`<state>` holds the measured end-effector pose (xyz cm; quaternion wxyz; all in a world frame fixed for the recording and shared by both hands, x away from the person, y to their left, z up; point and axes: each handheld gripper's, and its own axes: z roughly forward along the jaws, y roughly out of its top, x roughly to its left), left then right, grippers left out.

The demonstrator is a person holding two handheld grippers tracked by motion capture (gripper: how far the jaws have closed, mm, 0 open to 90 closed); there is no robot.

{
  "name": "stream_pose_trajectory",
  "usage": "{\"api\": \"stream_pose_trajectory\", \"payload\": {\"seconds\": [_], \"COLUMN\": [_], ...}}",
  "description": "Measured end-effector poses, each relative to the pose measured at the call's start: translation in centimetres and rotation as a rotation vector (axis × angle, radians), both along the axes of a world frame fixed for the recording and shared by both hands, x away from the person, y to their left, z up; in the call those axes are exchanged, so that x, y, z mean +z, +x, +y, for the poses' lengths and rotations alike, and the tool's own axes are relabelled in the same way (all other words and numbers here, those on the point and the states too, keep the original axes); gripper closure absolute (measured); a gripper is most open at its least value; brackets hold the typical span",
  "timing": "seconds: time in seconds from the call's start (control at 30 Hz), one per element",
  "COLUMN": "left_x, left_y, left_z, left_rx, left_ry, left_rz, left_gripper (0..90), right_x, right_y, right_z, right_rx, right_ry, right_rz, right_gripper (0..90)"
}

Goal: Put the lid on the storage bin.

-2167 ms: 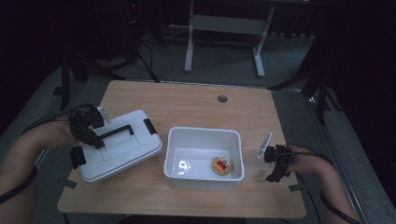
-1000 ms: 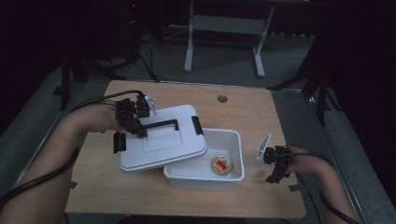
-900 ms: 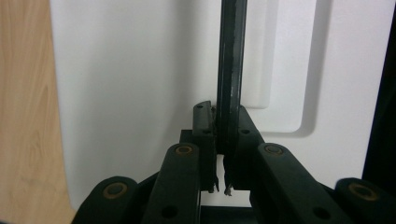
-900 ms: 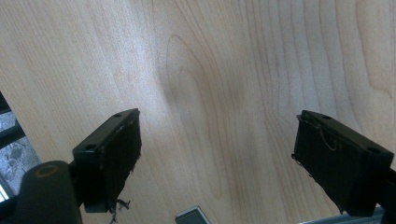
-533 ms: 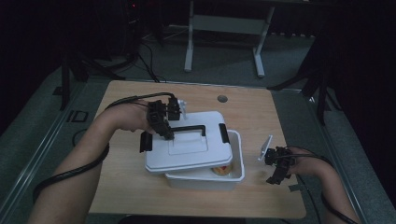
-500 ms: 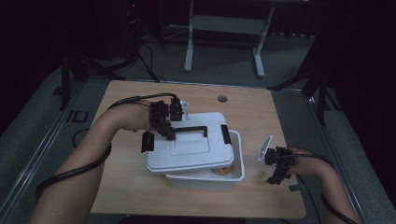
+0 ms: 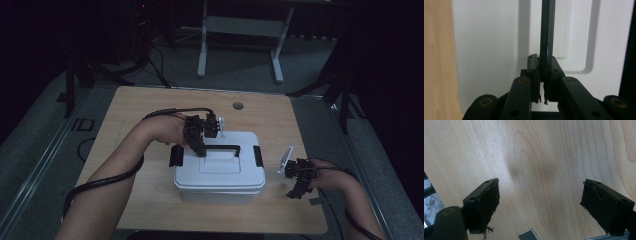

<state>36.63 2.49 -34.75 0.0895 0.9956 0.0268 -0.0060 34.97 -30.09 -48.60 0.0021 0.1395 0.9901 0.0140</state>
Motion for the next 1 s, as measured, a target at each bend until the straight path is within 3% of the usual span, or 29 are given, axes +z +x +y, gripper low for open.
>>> {"api": "stream_pose_trajectory", "payload": {"seconds": [0.47,0.87,0.93,0.97,1.0], "left_x": [-1.8,-2.3,-2.3,-2.0,-1.8], "left_y": [0.4,0.8,0.8,0.9,0.9], "left_z": [-0.8,-0.5,-0.5,-0.3,-0.2], "left_rx": [0.001,0.002,0.002,0.029,0.038], "left_ry": [0.045,0.019,0.019,-0.013,-0.026], "left_rz": [0.014,0.026,0.026,-0.008,-0.014], "left_gripper": [83.7,82.9,80.4,80.4,63.5], "right_x": [-0.2,-0.2,-0.2,-0.2,-0.1], "right_y": [0.0,0.0,0.0,0.0,0.0], "right_z": [0.0,0.2,0.2,0.2,0.3], "right_rx": [0.0,0.005,0.005,0.005,0.011], "right_ry": [-0.002,-0.001,-0.001,-0.001,0.001], "right_rz": [0.002,0.004,0.003,0.003,0.0], "right_gripper": [14.6,14.6,14.6,14.6,14.6]}}
